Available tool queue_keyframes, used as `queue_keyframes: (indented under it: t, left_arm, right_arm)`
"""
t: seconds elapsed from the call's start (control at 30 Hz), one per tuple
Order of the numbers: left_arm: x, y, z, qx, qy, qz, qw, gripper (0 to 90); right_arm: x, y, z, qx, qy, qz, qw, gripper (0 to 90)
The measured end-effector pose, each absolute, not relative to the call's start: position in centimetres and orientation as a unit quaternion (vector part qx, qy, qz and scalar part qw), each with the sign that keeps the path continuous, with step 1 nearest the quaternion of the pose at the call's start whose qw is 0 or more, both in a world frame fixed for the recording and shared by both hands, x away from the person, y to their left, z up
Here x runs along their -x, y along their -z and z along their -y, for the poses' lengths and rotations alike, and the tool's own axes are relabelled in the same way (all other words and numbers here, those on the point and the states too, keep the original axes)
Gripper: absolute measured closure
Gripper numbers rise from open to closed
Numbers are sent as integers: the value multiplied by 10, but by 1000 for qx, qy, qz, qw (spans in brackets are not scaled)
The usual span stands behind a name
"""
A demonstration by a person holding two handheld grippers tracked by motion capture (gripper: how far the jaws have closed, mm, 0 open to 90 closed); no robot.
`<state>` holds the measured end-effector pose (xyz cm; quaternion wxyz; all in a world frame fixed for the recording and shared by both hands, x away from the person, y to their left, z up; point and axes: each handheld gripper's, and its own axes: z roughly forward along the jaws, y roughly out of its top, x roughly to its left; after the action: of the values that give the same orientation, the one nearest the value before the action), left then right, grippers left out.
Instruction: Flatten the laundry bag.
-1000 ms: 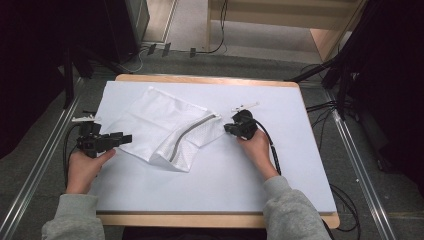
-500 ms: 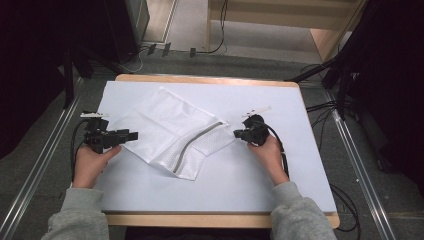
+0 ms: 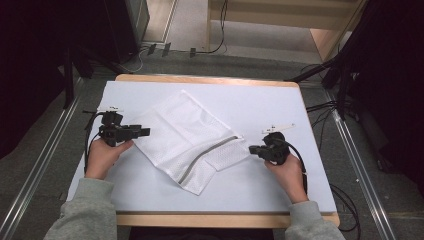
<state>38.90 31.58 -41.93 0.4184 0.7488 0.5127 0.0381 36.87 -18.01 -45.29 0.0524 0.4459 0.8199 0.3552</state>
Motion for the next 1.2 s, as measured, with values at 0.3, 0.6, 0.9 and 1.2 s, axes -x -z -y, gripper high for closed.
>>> queue_keyframes:
  t: [0.3,0.6,0.9,1.2]
  left_arm:
    - [-399,421,-305,-752,-33,-504,423,450]
    - [-400,421,-303,-755,-34,-502,420,450]
    - [-390,418,-307,-757,-50,-503,414,450]
    - [-374,417,-316,-753,-59,-510,411,450]
  right_arm:
    - [-338,461,190,-441,-337,-831,34,892]
    - [-339,451,198,-444,-374,-812,61,727]
    - [-367,439,186,-439,-401,-800,81,700]
    - [-401,440,169,-432,-396,-806,86,690]
